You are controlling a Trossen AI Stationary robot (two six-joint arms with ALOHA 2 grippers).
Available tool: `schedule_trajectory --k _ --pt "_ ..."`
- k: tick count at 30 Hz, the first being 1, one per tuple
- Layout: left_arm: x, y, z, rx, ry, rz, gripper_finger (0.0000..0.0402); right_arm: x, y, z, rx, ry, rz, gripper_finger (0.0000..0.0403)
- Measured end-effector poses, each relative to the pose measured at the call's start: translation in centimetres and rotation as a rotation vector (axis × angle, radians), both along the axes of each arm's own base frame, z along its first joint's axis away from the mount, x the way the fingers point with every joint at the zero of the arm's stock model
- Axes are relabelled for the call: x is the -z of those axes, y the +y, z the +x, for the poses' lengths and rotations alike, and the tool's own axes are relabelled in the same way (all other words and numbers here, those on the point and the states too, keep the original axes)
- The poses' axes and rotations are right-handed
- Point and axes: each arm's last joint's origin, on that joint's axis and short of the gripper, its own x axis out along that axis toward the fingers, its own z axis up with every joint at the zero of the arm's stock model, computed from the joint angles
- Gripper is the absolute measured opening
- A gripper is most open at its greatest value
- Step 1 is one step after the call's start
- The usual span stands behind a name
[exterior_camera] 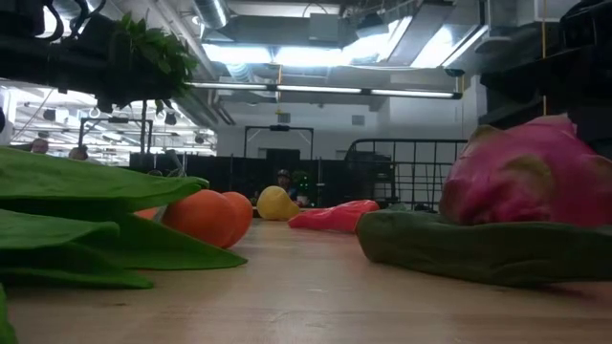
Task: Build produce basket
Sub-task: Put the dragon fruit into the wire basket
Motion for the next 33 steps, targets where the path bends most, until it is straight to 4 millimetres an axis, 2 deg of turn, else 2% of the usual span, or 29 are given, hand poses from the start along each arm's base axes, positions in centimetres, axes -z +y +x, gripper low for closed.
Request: schedule_trajectory --k 4,9,12,15,19,22,25,27,33 --pt "0.0 0.0 0.0 0.001 -0.001 0.000 0.0211 -0.1 0.0 0.0 -0.013 -0.005 0.087 0.0223" --pt "0.0 0.0 0.0 0.001 -0.003 -0.003 0.0211 -0.2 0.2 0.0 -0.095 0.004 0.337 0.0223" --pt "0.0 0.0 0.0 0.001 -0.003 -0.002 0.0211 -0.5 0.2 -0.1 -0.110 -0.023 0.408 0.0223" --pt "0.0 0.0 0.0 0.001 -0.003 -0.002 0.0211 -1.1 0.2 -0.1 -0.121 -0.076 0.461 0.0223" --pt "0.0 0.0 0.0 0.001 -0.002 -0.002 0.0211 -2.7 0.2 -0.5 -0.161 -0.243 0.546 0.0223" --pt "0.0 0.0 0.0 0.001 -0.002 -0.002 0.0211 -4.0 0.5 -1.1 -0.335 -0.334 0.618 0.0223" --pt "0.0 0.0 0.0 0.000 -0.003 -0.002 0.0211 -5.0 1.1 -1.9 -0.589 -0.371 0.578 0.0223" --pt "0.0 0.0 0.0 0.003 -0.012 -0.013 0.0211 -5.3 1.3 -1.9 -0.629 -0.362 0.588 0.0223" --pt "0.0 0.0 0.0 0.010 -0.039 -0.048 0.0211 -6.1 1.5 -0.1 -0.465 -0.137 0.690 0.0223"
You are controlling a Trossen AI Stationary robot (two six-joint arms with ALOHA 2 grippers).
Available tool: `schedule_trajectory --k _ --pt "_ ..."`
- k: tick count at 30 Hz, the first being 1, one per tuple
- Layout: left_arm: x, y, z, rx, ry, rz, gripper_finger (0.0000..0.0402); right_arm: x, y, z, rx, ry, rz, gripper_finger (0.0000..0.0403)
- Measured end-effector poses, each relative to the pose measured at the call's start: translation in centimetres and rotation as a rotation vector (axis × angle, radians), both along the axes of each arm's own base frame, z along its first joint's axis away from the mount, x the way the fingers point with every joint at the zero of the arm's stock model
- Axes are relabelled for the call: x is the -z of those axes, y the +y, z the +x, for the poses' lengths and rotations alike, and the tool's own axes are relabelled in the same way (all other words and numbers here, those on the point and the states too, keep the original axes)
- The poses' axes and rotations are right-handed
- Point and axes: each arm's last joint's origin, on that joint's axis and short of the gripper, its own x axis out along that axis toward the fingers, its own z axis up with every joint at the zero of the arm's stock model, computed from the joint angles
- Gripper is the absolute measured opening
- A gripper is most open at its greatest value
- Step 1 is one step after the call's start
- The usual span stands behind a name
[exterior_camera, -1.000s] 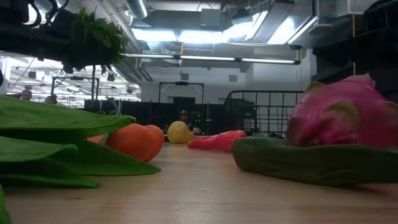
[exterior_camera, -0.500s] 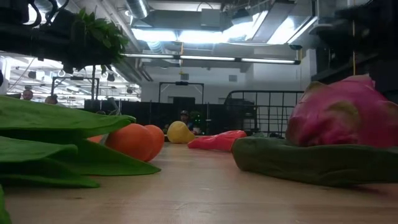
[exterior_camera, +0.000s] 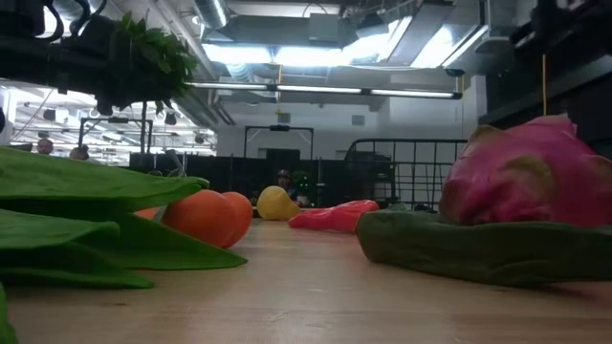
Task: Build produce basket
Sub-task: Put the dragon fruit into the wire basket
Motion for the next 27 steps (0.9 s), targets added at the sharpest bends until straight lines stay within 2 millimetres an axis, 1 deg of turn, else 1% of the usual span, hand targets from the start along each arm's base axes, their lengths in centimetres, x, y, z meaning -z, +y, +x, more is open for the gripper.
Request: schedule_trajectory --k 3,7,10,12,15,18,22,27 --pt "0.0 0.0 0.0 0.001 -0.006 -0.007 0.0211 -1.8 0.1 1.0 0.017 0.131 -0.027 0.0223" --pt "0.0 0.0 0.0 0.001 -0.004 -0.007 0.0211 -3.7 0.5 2.8 0.012 0.384 -0.096 0.0223" --pt "0.0 0.0 0.0 0.001 -0.004 -0.008 0.0211 -4.4 0.8 4.5 -0.003 0.557 -0.146 0.0223" --pt "0.0 0.0 0.0 0.001 -0.004 -0.008 0.0211 -4.4 1.2 5.7 -0.021 0.656 -0.172 0.0223" --pt "0.0 0.0 0.0 0.001 0.000 -0.005 0.0211 -3.5 2.1 7.5 -0.059 0.822 -0.188 0.0223" --pt "0.2 0.0 0.0 0.001 0.017 -0.007 0.0211 -1.8 3.1 9.0 -0.104 0.983 -0.177 0.0223" --pt "0.5 0.0 0.1 -0.007 0.053 -0.011 0.0211 0.1 4.8 10.6 -0.218 1.048 -0.210 0.0223" --pt "0.6 0.0 0.1 -0.013 0.058 -0.013 0.0211 1.6 6.1 12.2 -0.249 1.031 -0.281 0.0223"
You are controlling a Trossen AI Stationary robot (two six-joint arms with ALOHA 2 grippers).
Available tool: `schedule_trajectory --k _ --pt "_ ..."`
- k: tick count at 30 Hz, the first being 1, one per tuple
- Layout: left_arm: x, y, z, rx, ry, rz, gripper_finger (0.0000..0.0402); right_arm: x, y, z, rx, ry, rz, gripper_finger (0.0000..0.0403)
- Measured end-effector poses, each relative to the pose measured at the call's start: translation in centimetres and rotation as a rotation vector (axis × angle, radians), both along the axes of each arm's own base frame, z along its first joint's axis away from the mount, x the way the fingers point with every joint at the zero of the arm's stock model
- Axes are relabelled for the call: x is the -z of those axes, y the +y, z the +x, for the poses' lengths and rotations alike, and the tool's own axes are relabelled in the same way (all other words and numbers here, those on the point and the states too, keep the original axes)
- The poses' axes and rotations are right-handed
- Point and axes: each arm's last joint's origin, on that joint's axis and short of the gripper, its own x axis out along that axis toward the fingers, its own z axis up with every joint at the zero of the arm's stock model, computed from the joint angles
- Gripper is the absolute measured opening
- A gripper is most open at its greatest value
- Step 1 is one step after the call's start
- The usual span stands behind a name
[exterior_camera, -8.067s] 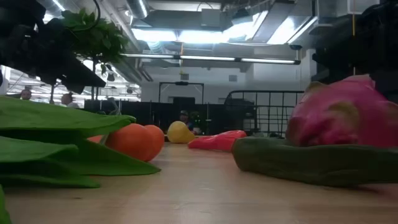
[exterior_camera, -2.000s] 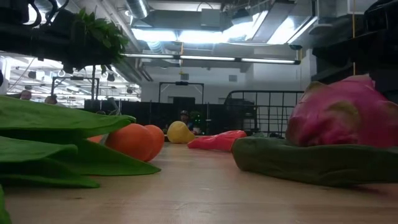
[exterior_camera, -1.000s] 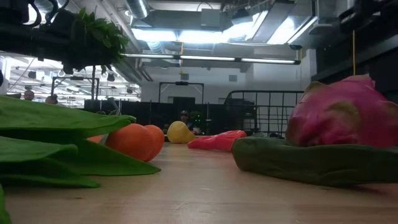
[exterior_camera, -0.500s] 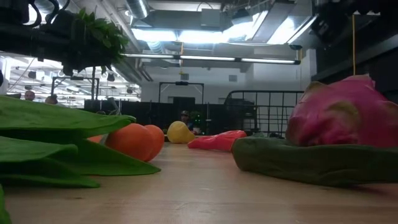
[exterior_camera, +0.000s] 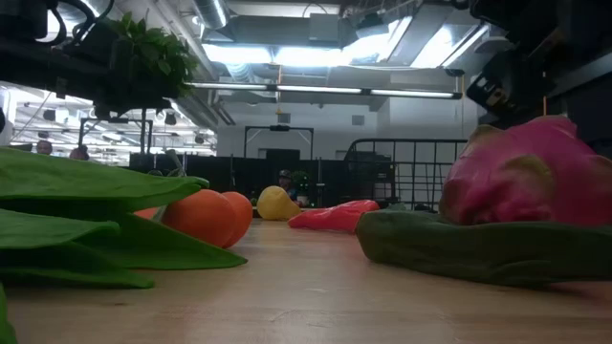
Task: Build produce basket
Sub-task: Put the dragon fruit into the wire basket
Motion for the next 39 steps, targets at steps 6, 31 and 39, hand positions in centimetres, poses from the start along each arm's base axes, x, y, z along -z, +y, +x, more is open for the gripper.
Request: schedule_trajectory --k 6,31,39 --pt "0.0 0.0 0.0 0.001 -0.004 -0.004 0.0211 1.2 1.4 1.2 -0.028 -0.017 -0.010 0.0223" --pt "0.0 0.0 0.0 0.003 -0.006 -0.005 0.0211 3.8 2.5 2.0 0.100 -0.060 -0.356 0.0223" --pt "0.0 0.0 0.0 0.002 -0.006 -0.005 0.0211 3.7 2.6 2.2 0.112 -0.093 -0.351 0.0156"
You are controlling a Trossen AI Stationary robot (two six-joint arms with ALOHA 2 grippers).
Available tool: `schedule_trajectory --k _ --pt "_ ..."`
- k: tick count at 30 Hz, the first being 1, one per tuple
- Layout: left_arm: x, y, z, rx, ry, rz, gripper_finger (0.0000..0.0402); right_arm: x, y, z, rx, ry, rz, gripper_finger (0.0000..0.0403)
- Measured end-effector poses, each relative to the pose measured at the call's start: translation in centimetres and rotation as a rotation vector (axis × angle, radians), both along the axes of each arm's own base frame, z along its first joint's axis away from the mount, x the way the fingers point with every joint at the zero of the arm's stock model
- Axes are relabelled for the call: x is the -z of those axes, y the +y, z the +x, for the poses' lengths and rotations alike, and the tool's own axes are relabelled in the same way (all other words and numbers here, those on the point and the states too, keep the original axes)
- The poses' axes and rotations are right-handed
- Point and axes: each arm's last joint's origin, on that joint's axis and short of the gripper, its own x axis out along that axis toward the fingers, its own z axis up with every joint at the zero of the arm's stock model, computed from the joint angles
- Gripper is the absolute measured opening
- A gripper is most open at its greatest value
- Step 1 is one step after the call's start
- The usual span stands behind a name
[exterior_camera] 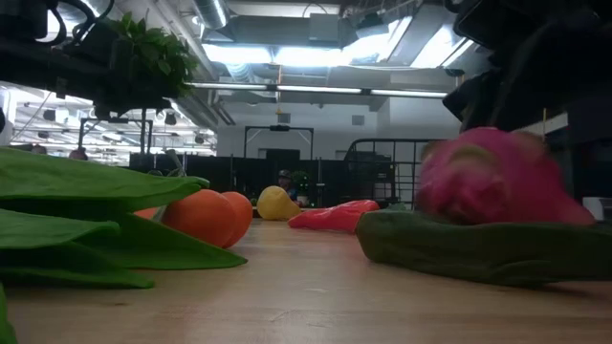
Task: Build produce basket
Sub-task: Put the dragon fruit into the wire basket
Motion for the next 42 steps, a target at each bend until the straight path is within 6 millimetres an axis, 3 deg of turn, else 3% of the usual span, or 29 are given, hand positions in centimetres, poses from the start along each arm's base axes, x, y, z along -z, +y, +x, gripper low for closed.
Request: schedule_trajectory --k 11,17,23,30,36,39,42 --pt "0.0 0.0 0.0 0.000 0.001 0.000 0.0211 -0.1 0.0 0.1 0.005 -0.022 0.011 0.0013" --pt "0.0 0.0 0.0 0.000 0.000 0.000 0.0211 -0.8 0.1 0.6 0.026 -0.070 -0.006 0.0003" --pt "0.0 0.0 0.0 0.000 0.000 0.000 0.0211 -4.0 0.5 2.2 0.020 -0.177 -0.104 0.0001" --pt "0.0 0.0 0.0 0.000 0.001 0.000 0.0211 -10.1 0.8 3.5 0.067 -0.229 -0.249 0.0000" --pt "0.0 0.0 0.0 0.000 0.001 0.000 0.0211 -15.0 -0.4 3.0 0.319 -0.206 -0.502 0.0000" --pt "0.0 0.0 0.0 0.000 0.001 0.000 0.0211 -16.3 -1.7 2.0 0.479 -0.152 -0.648 0.0000" --pt "0.0 0.0 0.0 0.000 0.001 0.000 0.0211 -17.0 -3.2 0.9 0.608 -0.071 -0.688 0.0000"
